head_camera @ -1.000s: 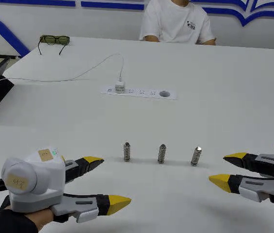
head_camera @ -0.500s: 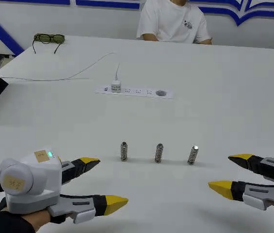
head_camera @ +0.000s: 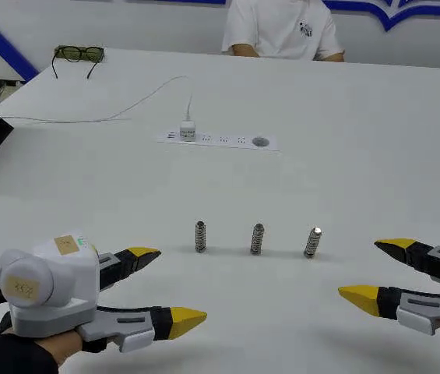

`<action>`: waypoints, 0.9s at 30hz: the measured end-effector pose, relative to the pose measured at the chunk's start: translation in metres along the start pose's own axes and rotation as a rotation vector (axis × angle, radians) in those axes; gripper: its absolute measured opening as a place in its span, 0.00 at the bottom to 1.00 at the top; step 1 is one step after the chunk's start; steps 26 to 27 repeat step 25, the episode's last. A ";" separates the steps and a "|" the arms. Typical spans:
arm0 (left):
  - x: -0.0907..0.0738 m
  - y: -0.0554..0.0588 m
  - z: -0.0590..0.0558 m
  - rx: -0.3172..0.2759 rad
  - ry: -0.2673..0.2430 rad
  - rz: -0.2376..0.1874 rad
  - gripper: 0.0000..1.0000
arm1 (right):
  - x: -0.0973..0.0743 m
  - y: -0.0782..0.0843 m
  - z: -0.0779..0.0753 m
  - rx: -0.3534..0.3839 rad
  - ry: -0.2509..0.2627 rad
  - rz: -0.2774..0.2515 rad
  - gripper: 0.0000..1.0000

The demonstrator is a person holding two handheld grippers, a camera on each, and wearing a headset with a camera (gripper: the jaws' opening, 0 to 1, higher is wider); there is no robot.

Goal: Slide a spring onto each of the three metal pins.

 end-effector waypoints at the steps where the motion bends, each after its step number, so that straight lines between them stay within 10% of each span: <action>1: 0.000 0.000 0.001 0.000 -0.003 0.002 0.73 | 0.000 0.001 -0.001 0.003 -0.001 -0.002 0.62; 27: -0.004 -0.005 0.003 -0.002 -0.018 -0.010 0.74 | 0.000 -0.001 -0.001 0.005 -0.006 -0.017 0.63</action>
Point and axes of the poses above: the centre of the closed fingertips' face, and the gripper's own axes: x roughly forward along the fingers, z roughly to its left, y roughly out of its underside, the point moved 8 cm from there along -x, roughly backward along the fingers, and after that the axes turned 11 degrees about -y, right-handed, at the moved point
